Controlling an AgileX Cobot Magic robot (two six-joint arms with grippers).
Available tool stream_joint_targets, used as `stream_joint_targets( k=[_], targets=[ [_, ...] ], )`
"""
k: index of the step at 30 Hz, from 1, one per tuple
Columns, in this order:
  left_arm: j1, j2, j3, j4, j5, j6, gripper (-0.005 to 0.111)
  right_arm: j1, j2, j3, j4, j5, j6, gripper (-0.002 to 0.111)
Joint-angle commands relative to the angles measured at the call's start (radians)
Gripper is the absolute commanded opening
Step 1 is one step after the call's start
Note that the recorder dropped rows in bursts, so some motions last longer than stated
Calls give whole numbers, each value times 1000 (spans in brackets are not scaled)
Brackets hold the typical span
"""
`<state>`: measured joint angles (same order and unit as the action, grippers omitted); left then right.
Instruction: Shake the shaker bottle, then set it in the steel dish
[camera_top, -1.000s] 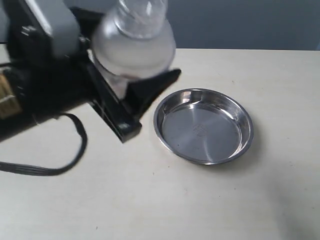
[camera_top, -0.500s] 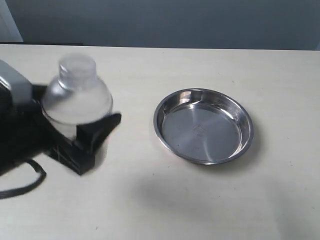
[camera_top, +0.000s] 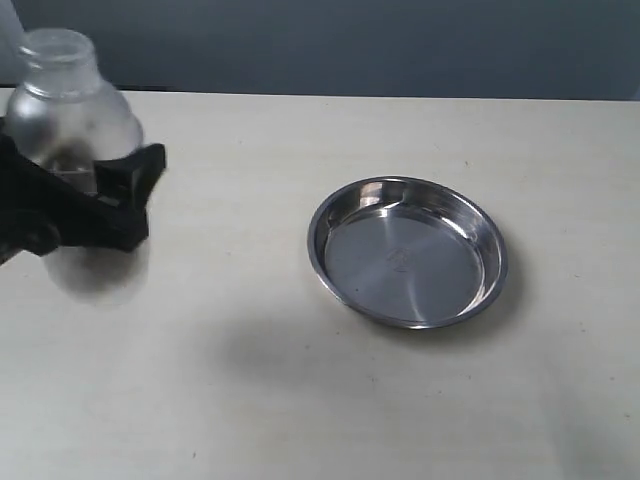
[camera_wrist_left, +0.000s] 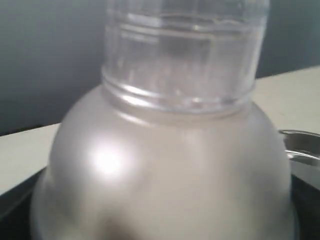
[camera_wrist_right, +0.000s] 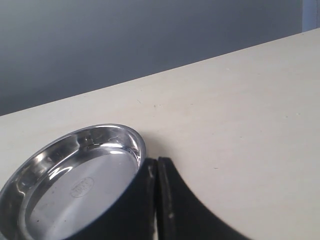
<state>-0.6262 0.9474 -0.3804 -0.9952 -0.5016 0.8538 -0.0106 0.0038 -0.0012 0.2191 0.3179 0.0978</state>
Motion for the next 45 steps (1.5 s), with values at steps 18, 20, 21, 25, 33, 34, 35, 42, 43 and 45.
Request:
stream_joint_targets(
  k=[18, 20, 21, 25, 33, 34, 35, 42, 43, 45],
  targets=[
    [49, -87, -48, 371, 131, -210, 0, 2, -4, 1, 0, -10, -6, -1],
    [83, -100, -27, 75, -25, -101, 0, 2, -4, 1, 0, -10, -6, -1],
    [98, -88, -13, -60, -23, -15, 0, 2, -4, 1, 0, -10, -6, -1],
    [72, -66, -41, 180, 373, -77, 0, 2, -4, 1, 0, -10, -6, -1],
    [76, -61, 38, 66, 194, -95, 0, 2, -4, 1, 0, -10, -6, -1],
    [76, -29, 71, 43, 173, -114, 0, 2, -4, 1, 0, -10, -6, -1],
    [74, -10, 84, 47, 132, -176, 0, 2, -4, 1, 0, -10, -6, -1],
    [70, -167, -93, 518, 208, -424, 0, 2, -4, 1, 0, -10, -6, -1],
    [85, -148, -62, 429, 216, -370, 0, 2, -4, 1, 0, -10, -6, -1],
    [112, -82, 16, 243, 185, -312, 0, 2, -4, 1, 0, -10, -6, -1]
  ],
)
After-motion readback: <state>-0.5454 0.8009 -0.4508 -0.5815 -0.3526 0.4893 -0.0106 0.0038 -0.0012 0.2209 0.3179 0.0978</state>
